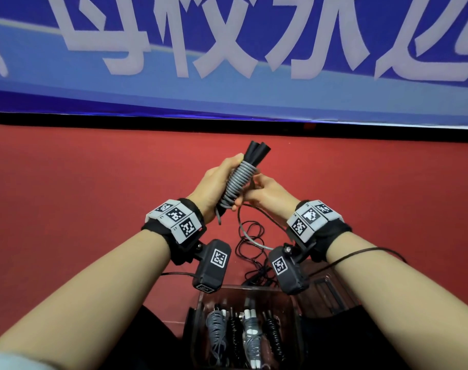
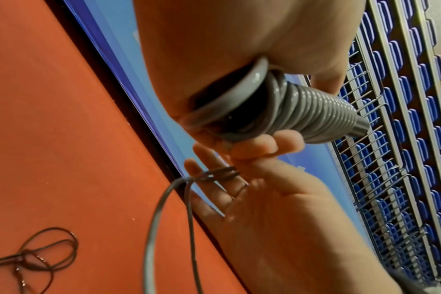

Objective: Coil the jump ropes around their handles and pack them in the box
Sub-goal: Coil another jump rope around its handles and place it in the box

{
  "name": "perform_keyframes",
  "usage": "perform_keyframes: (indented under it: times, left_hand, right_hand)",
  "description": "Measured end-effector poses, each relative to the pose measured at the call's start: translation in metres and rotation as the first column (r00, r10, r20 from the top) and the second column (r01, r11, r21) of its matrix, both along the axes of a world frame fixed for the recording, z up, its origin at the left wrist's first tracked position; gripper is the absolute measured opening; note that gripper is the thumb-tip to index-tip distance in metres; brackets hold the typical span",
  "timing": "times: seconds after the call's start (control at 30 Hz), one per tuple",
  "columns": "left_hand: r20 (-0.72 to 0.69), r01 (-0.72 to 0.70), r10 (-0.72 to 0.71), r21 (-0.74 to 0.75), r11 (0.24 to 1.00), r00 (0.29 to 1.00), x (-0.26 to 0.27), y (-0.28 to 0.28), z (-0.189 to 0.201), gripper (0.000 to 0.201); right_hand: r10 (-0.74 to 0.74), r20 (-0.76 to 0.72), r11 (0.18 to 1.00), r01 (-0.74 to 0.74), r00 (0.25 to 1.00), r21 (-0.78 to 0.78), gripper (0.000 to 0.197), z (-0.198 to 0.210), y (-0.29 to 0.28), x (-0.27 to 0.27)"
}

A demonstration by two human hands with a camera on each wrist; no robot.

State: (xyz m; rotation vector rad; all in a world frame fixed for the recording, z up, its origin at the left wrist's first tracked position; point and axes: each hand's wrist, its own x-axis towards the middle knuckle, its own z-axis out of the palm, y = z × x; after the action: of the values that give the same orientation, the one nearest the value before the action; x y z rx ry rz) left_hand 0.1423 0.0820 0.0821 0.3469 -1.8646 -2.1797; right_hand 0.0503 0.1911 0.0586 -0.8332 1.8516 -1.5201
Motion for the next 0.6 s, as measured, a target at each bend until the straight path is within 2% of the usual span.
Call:
perform_keyframes:
  times: [0.03,0.1,0.17,0.33,0.43,0.6]
  left_hand:
    - [-0.005,0.025,-0.025,-0.008,1.000,1.000,0.001,0.001,0.001,0.064]
    - [0.003,0.032,-0.032,-0.023,0.999,0.999,0.002,0.002,0.002,0.068]
    - [0.044,-0.022,0.024,-0.051,0.998,0.999,0.003,-0.001,0.003,0.066]
    - [0.150,-0.117,0.151,-0.214,0.970,0.977,0.007,-0.014,-0.003,0.045]
    - [0.150,-0.159,0.213,-0.309,0.937,0.965,0.007,-0.016,-0.006,0.041]
    - [0.079,-0.283,0.344,-0.415,0.865,0.935,0.006,-0.019,-0.005,0.041]
  right_hand:
    - [-0.007,-0.034,1.000,0.007,0.999,0.020,0.029,-0.002,0.000,0.000]
    - [-0.059,-0.010,0.998,0.059,0.998,0.037,0.011,0.000,0.002,0.001]
    - [-0.124,-0.009,0.991,0.125,0.992,0.040,0.021,0.004,0.005,-0.002]
    - [-0.170,-0.318,0.974,0.208,0.933,0.087,0.021,0.012,0.017,-0.011]
    - [-0.109,-0.477,0.971,0.196,0.872,0.136,0.026,0.016,0.021,-0.008]
    - [0.071,-0.705,0.961,0.140,0.706,0.237,0.019,0.022,0.020,0.004]
